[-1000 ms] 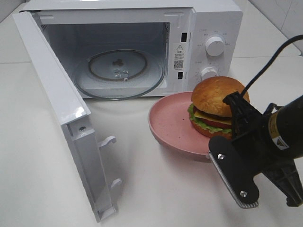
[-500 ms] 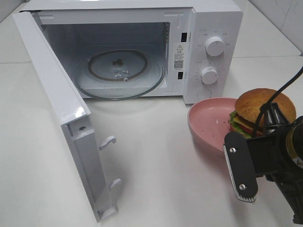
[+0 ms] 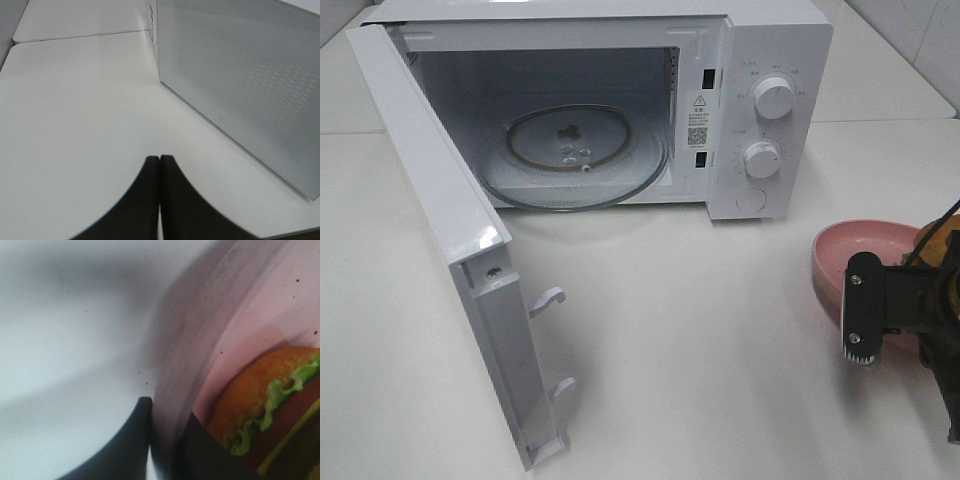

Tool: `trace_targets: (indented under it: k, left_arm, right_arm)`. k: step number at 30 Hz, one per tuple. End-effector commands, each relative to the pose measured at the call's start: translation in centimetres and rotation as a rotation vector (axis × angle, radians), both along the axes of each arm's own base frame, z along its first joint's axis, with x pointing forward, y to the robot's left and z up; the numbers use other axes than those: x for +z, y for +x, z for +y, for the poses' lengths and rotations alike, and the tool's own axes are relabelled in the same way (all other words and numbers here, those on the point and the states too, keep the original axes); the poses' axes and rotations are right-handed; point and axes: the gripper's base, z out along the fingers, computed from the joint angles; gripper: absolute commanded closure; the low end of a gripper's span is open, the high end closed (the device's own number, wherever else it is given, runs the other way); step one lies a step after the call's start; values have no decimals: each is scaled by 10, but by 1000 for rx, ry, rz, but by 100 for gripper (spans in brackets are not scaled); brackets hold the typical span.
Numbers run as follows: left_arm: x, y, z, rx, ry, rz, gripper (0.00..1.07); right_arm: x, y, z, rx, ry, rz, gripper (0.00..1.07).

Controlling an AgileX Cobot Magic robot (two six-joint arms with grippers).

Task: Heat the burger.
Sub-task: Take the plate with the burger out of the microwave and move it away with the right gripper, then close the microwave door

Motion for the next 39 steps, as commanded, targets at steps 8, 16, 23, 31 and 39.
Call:
trace_targets:
  k: [8, 16, 23, 31, 39]
  left_arm:
    - [0, -1, 0, 1, -1, -13, 107]
    - [0, -1, 0, 1, -1, -13, 107]
    - [0, -1, 0, 1, -1, -13, 107]
    - [0, -1, 0, 1, -1, -13, 107]
    - [0, -1, 0, 1, -1, -13, 107]
  right_arm:
    - [1, 16, 0, -103, 46, -41, 94]
    - [7, 24, 5, -207, 117, -74, 57]
    - [29, 44, 19, -472, 278, -97, 46]
    - [64, 63, 32, -704, 390, -57, 45]
    - [121, 85, 24, -1021, 561, 94, 45]
